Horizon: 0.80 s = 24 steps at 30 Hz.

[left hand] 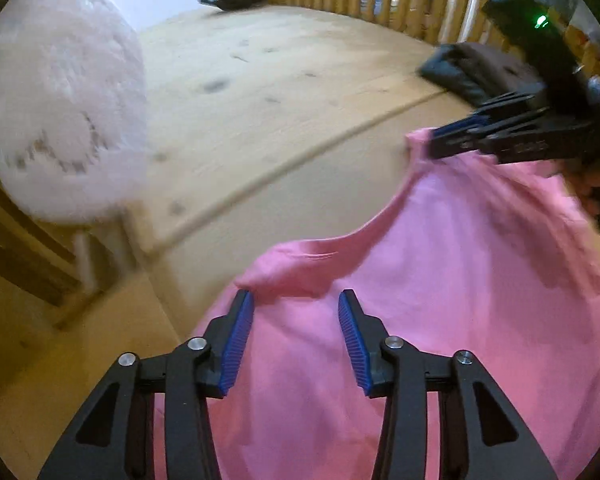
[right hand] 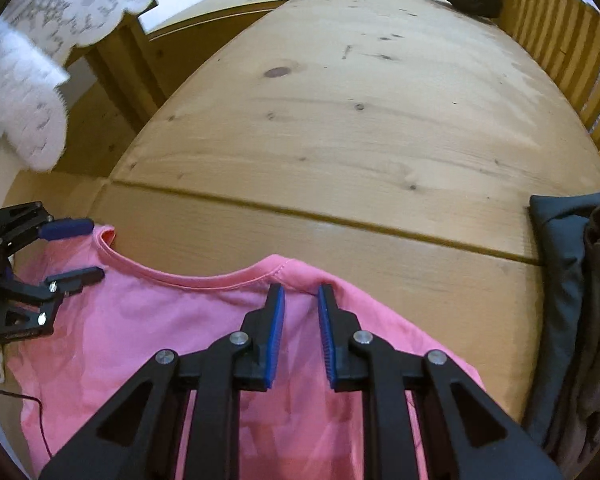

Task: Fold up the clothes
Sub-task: 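Sweep both open grippers back over the shirt toward the hem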

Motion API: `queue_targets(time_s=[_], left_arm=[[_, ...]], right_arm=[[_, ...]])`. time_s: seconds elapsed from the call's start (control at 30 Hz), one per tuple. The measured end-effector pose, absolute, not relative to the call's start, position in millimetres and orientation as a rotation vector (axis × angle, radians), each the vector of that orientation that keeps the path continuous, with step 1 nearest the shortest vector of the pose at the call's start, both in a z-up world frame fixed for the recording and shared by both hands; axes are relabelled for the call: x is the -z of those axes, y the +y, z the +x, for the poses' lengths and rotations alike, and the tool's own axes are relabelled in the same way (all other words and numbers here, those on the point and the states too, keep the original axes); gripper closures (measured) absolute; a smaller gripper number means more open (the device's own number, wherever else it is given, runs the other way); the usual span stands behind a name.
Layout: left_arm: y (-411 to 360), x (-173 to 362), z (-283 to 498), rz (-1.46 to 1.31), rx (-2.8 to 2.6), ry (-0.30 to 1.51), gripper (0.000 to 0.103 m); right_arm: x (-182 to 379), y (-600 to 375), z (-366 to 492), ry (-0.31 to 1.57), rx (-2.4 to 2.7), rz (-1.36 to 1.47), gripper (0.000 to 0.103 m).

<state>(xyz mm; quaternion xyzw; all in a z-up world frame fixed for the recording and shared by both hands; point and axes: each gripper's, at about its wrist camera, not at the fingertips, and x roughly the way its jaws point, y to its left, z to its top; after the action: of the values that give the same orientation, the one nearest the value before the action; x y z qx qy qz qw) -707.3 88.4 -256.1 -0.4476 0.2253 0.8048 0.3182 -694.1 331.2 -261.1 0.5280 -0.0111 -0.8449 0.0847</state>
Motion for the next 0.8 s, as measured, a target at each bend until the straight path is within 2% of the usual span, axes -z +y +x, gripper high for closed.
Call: queue_targets(time_s=[0.2, 0.37, 0.47, 0.6, 0.67, 0.73, 0.8], left_arm=[[64, 234, -705, -1.152, -2.259, 0.627, 0.058], [16, 210, -635, -1.176, -2.1, 0.513, 0.058], [-14, 214, -591, -1.259, -2.008, 0.459, 0.058], [-45, 244, -564, -1.397, -1.985, 0.503, 0.059], [-55, 249, -558, -1.378, -2.039, 0.558, 0.056], [-63, 247, -552, -1.347, -2.096, 0.601, 0.044], [-70, 237, -544, -1.338, -2.14, 0.603, 0.047]], right_arm=[[251, 348, -666, -0.082, 2.519, 1.57, 0.086], [246, 364, -599, -0.018, 2.467, 1.587, 0.086], [253, 371, -562, 0.03, 2.429, 1.622, 0.086], [265, 378, -541, 0.074, 2.434, 1.644, 0.085], [267, 385, -545, 0.084, 2.482, 1.65, 0.086], [268, 393, -548, 0.081, 2.525, 1.666, 0.086], [262, 395, -543, 0.043, 2.545, 1.628, 0.085]])
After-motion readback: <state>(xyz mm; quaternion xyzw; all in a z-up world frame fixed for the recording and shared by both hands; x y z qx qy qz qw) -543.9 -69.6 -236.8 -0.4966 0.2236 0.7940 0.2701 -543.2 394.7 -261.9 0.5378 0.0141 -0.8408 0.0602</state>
